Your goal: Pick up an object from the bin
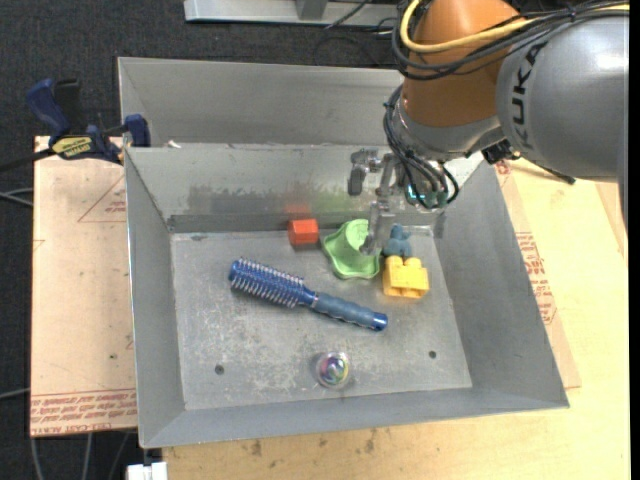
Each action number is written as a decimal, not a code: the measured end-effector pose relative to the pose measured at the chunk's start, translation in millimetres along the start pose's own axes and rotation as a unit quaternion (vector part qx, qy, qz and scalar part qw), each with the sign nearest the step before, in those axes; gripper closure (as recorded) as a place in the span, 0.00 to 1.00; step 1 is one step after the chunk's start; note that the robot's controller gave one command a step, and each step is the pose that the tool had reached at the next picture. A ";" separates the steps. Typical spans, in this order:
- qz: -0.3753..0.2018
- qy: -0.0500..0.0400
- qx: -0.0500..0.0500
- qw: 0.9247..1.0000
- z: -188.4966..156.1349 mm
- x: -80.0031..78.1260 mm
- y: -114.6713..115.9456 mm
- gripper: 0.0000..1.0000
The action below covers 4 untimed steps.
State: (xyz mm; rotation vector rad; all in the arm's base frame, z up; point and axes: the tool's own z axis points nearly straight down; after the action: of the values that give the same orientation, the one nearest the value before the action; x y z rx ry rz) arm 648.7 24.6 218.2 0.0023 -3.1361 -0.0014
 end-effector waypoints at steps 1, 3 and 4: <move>0.018 0.001 -0.001 1.000 150.9 57.6 8.3 0.00; -0.120 -0.003 -0.001 0.993 148.4 69.6 16.8 0.00; -0.117 -0.004 0.000 0.993 147.3 68.4 14.0 1.00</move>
Offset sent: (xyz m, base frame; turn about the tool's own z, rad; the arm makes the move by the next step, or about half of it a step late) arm -0.0568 0.0069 -0.1482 0.0385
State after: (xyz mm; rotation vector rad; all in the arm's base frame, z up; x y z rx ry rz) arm 579.5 38.7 71.3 0.3707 -3.1224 -0.0023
